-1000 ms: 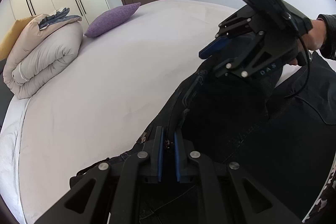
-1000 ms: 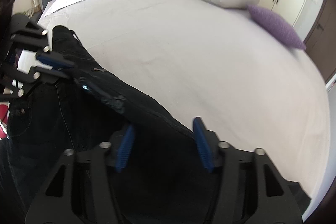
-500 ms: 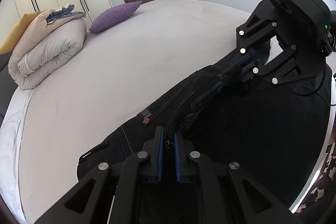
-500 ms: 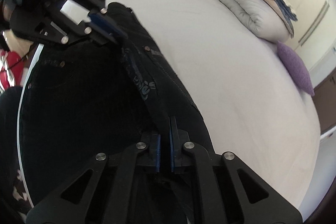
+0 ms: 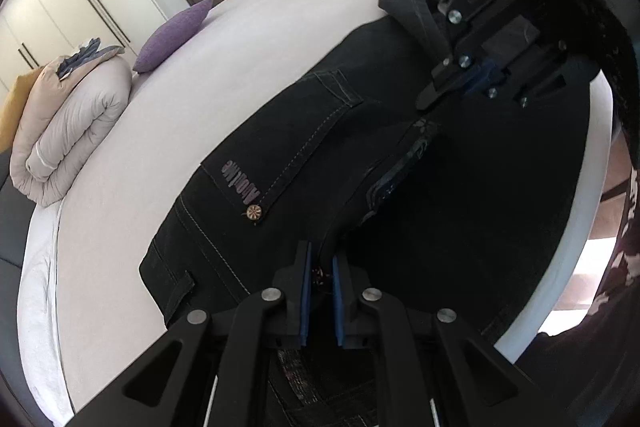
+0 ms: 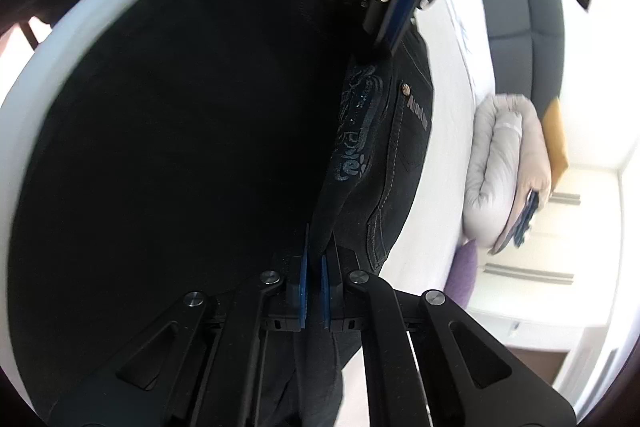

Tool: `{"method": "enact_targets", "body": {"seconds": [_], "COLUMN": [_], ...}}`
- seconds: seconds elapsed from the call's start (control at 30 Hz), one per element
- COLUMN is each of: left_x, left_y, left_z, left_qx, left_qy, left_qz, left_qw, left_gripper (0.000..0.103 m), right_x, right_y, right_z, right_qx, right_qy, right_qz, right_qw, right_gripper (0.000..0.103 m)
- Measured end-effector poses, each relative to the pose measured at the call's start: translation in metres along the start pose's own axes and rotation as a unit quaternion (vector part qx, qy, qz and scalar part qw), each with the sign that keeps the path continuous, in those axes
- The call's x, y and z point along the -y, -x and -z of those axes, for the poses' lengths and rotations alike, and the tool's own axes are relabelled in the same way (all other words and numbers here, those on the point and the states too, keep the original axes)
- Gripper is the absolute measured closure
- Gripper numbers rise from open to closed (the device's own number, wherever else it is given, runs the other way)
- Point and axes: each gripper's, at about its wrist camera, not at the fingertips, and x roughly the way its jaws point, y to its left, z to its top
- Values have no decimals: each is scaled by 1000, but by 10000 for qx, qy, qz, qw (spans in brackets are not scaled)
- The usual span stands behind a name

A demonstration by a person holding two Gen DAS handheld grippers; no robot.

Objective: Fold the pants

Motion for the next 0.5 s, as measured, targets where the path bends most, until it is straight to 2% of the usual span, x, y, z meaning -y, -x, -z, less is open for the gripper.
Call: {"method": "enact_targets", "body": {"seconds": [0.13, 0.27, 0.43, 0.5], "left_x": [11, 17, 10, 9], "left_y": [3, 5, 9, 13], "left_z": [11, 25, 33, 34], "left_qx": [-81, -160, -150, -137], "left_qy": [-289, -451, -379, -405], "left_qz": [60, 111, 152, 167], "left_qw": [9995, 9988, 9991, 9989], "left_gripper": [94, 94, 94, 94], "right_x": [-29, -51, -65, -67], "right_y": [3, -2, -10, 1], "right_z": [-19, -37, -66, -72], "right_qx": [5, 50, 75, 74], "right_qy": [390, 414, 431, 441], "right_qz": [-35, -157, -225, -221], "right_qw": [9992, 9990, 9988, 9988], "right_gripper": [99, 99, 99, 99]}}
